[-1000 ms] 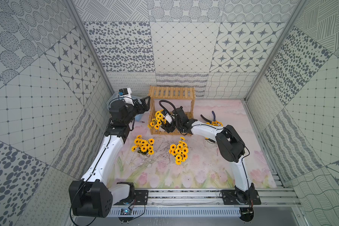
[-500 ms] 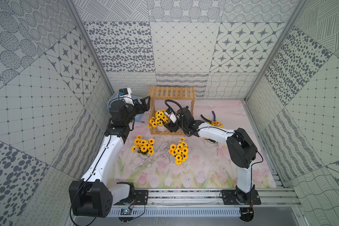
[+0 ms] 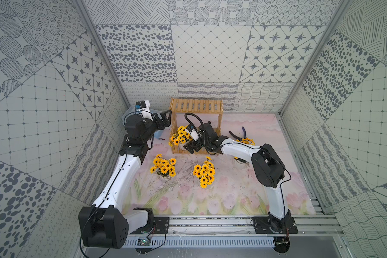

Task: Take the sunflower pots off the shelves
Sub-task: Pick up the sunflower pot from the shelf.

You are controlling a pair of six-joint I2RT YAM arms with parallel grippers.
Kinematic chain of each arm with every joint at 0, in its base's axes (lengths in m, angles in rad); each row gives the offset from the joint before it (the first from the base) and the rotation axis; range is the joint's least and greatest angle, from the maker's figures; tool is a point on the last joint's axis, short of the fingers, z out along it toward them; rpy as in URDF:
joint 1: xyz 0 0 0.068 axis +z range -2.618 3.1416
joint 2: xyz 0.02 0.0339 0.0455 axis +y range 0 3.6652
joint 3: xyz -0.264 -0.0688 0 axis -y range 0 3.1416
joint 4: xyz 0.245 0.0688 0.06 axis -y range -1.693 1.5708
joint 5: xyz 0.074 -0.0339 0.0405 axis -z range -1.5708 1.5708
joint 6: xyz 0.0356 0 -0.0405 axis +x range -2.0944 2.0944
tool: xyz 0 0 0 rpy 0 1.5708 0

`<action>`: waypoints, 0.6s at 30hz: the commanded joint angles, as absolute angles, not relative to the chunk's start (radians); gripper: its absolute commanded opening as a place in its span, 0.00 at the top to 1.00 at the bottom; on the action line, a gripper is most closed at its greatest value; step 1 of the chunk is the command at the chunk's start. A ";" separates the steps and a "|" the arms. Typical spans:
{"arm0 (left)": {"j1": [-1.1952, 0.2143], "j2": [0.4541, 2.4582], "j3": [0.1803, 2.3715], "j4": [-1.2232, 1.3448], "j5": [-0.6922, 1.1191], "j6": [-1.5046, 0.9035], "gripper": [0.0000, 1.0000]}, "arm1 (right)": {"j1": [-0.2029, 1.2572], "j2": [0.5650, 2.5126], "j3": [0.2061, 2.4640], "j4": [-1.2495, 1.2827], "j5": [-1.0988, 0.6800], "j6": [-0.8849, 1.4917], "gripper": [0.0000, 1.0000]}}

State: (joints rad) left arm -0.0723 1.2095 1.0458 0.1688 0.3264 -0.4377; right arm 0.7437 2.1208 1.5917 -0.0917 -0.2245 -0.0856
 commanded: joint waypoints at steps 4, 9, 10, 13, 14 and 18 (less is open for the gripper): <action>-0.064 1.205 1.052 0.209 0.331 -0.425 0.04 | 0.736 2.221 1.729 -0.136 -0.243 -0.066 0.02; -0.063 1.210 1.053 0.212 0.330 -0.421 0.04 | 0.735 2.280 1.811 -0.180 -0.261 -0.072 0.02; -0.063 1.210 1.053 0.210 0.331 -0.422 0.04 | 0.735 2.290 1.822 -0.186 -0.265 -0.074 0.02; -0.063 1.210 1.051 0.209 0.327 -0.420 0.04 | 0.735 2.310 1.839 -0.192 -0.274 -0.077 0.02; -0.064 1.210 1.051 0.209 0.327 -0.419 0.04 | 0.736 2.317 1.847 -0.196 -0.276 -0.077 0.02; -0.063 1.212 1.049 0.209 0.326 -0.417 0.04 | 0.737 2.336 1.870 -0.207 -0.268 -0.078 0.03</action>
